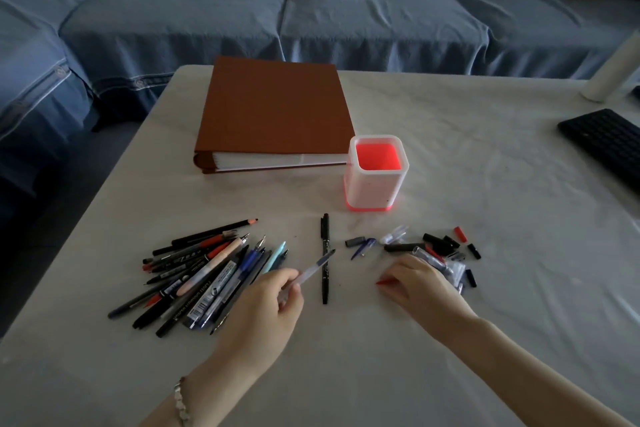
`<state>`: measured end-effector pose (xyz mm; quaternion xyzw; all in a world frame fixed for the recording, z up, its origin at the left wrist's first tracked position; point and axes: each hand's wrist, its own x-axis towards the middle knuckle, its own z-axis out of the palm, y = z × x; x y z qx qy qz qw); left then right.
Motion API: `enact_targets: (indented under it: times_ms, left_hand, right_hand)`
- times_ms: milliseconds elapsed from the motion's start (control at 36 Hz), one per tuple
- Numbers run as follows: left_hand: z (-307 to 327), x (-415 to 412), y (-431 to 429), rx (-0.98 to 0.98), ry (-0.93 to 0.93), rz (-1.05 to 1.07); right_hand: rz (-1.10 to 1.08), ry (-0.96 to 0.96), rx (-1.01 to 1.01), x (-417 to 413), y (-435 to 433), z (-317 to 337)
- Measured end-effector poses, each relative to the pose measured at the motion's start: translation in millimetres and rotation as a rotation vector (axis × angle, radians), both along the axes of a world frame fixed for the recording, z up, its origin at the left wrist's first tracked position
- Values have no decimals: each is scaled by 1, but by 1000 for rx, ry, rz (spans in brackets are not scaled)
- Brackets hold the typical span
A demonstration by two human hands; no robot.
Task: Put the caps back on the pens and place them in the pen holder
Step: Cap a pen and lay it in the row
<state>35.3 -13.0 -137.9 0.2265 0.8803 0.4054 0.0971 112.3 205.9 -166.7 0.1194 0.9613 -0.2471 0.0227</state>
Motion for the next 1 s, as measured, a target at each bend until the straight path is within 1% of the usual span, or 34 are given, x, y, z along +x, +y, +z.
enact_targets:
  times_ms: [83, 194, 250, 333, 417, 500, 556, 667, 806, 1000]
  left_hand:
    - [-1, 1, 1, 5, 2, -5]
    - [-2, 0, -1, 0, -26, -8]
    - [-2, 0, -2, -8, -37, -8]
    - [-3, 2, -2, -11, -42, -8]
    - [-3, 3, 0, -15, -32, -21]
    - [-2, 4, 2, -24, -27, -36]
    - [0, 4, 4, -25, -25, -48]
    - [2, 6, 6, -19, -22, -64]
    - [1, 5, 5, -35, -27, -70]
    - [3, 7, 4, -36, -35, -59]
  right_hand:
    - [-5, 35, -24, 5, 4, 2]
    - [-121, 96, -12, 8, 17, 13]
    - [-192, 52, 40, 10, 28, 20]
    - [-279, -102, 54, 18, 43, 29]
    - [-289, -213, 56, 27, 47, 32]
    - [-257, -243, 49, 30, 40, 28]
    - [-247, -247, 54, 30, 32, 25]
    - [-287, -164, 104, 28, 18, 19]
    - [-324, -113, 167, 20, 6, 16]
    - [-378, -201, 194, 4, -1, 16]
